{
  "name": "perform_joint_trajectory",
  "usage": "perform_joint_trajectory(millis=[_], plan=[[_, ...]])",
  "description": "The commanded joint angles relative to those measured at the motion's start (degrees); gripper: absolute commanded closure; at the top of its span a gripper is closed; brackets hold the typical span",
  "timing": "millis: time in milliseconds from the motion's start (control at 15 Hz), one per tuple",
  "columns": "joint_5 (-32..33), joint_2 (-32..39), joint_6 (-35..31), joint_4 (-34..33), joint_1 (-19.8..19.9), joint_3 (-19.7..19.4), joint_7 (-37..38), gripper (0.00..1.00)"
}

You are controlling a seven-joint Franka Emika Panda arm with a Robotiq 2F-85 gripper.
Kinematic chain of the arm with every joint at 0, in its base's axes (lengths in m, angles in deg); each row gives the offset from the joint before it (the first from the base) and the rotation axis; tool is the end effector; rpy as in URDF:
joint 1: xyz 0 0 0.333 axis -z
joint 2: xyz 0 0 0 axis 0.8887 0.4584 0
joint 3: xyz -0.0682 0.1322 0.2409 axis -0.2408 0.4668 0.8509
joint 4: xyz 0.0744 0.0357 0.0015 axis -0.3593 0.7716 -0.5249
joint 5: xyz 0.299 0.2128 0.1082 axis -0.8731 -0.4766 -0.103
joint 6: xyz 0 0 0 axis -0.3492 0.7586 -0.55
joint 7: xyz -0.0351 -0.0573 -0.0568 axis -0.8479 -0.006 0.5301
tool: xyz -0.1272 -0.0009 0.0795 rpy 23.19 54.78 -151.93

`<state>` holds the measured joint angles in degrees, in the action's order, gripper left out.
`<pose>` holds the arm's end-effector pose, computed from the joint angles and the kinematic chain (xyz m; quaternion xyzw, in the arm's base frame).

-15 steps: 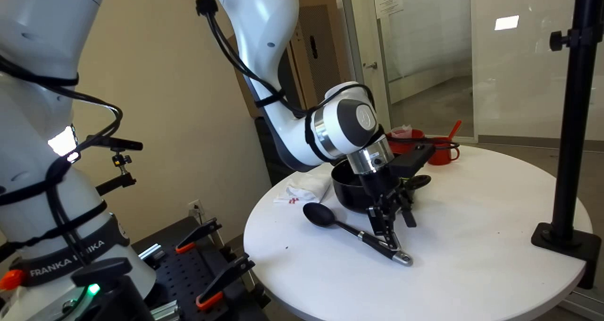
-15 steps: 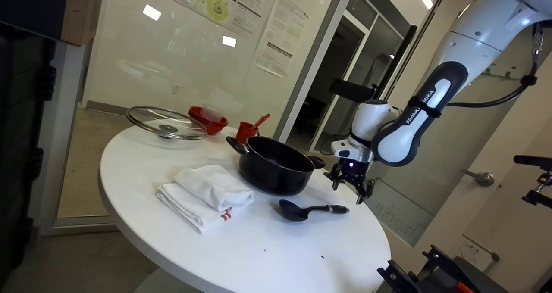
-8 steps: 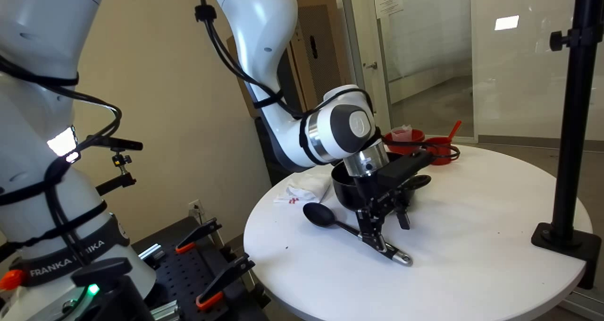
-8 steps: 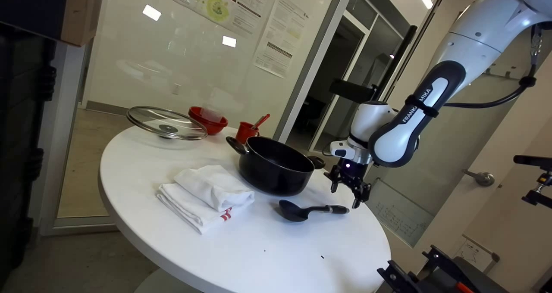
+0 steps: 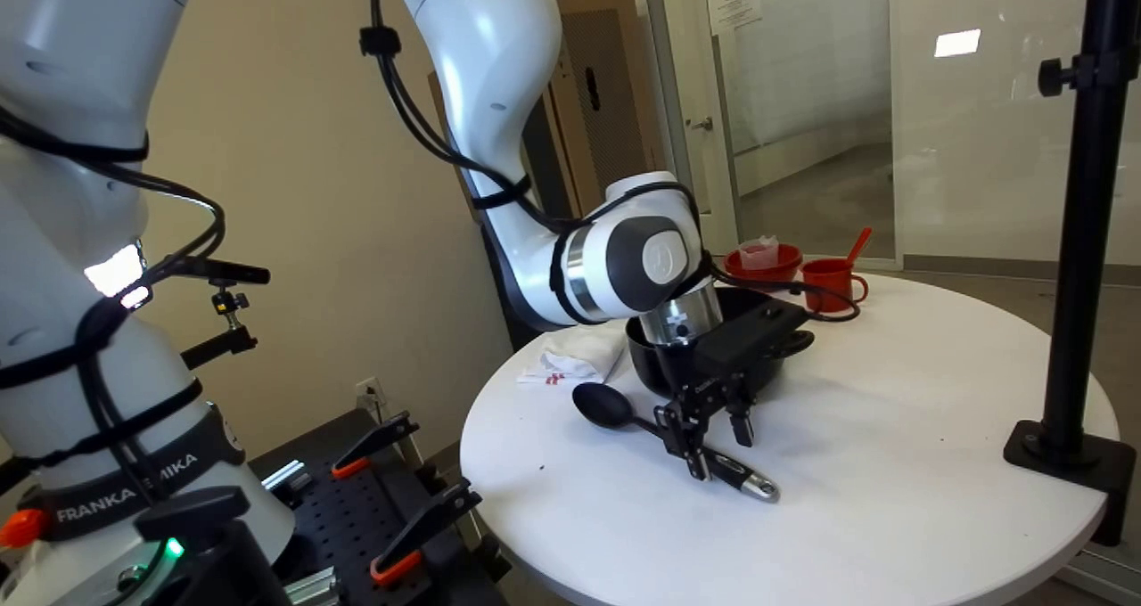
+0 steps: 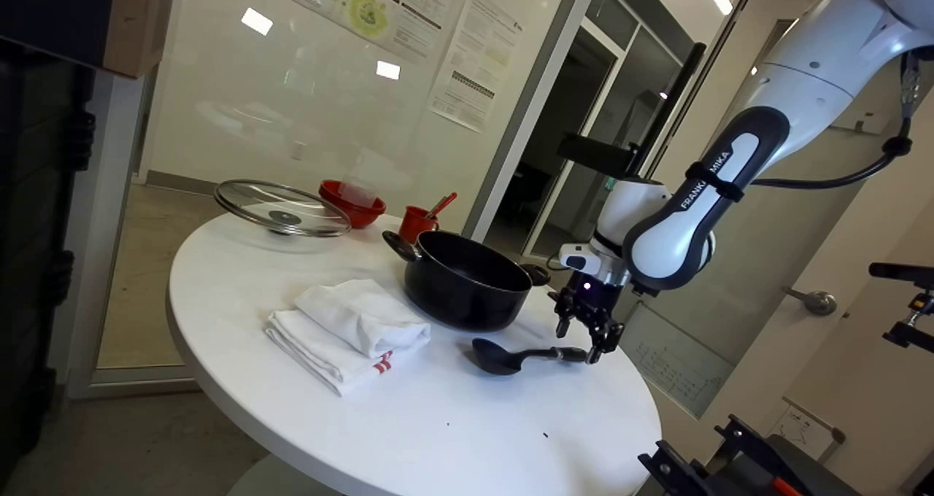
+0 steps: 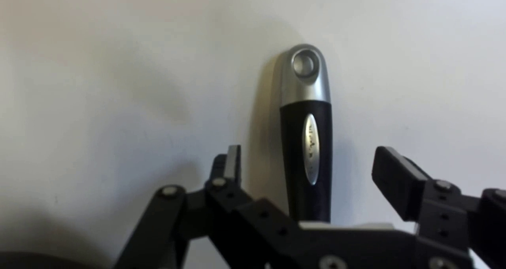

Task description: Put the spoon in the pot

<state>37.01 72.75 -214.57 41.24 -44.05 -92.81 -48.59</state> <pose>0.4650 -0.1730 -0.0029 0.7086 0.6986 -0.0704 0.0695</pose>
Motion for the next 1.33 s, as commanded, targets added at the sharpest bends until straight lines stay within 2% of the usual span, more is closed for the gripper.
perform_joint_trajectory(millis=[0, 333, 467, 533, 800, 867, 933, 1000, 1067, 1200, 1267], plan=[[-1.8, 0.6, -1.9, -0.3, 2.0, 1.0, -3.0, 0.45], [-2.7, 0.4, -2.8, -0.4, 4.0, 2.0, -5.8, 0.85], [-3.1, 0.3, -3.4, -0.5, 4.4, 2.2, -6.9, 0.95], [-3.4, 0.5, -3.6, -0.5, 4.7, 2.5, -7.5, 0.93], [-4.4, -0.4, -4.4, 0.1, 5.8, 3.3, -9.6, 0.93], [-4.7, -0.5, -4.8, 0.2, 6.3, 3.8, -10.5, 0.81], [-4.9, -0.4, -5.0, 0.1, 6.3, 3.9, -10.9, 0.61], [-5.3, -0.2, -5.3, 0.0, 6.6, 4.1, -11.4, 0.91], [-5.7, -0.1, -5.6, 0.1, 7.0, 4.5, -12.1, 0.89], [-6.5, -0.5, -5.9, 0.5, 7.6, 5.2, -13.3, 0.96], [-6.8, -0.9, -6.1, 0.7, 7.7, 5.5, -13.7, 0.93]])
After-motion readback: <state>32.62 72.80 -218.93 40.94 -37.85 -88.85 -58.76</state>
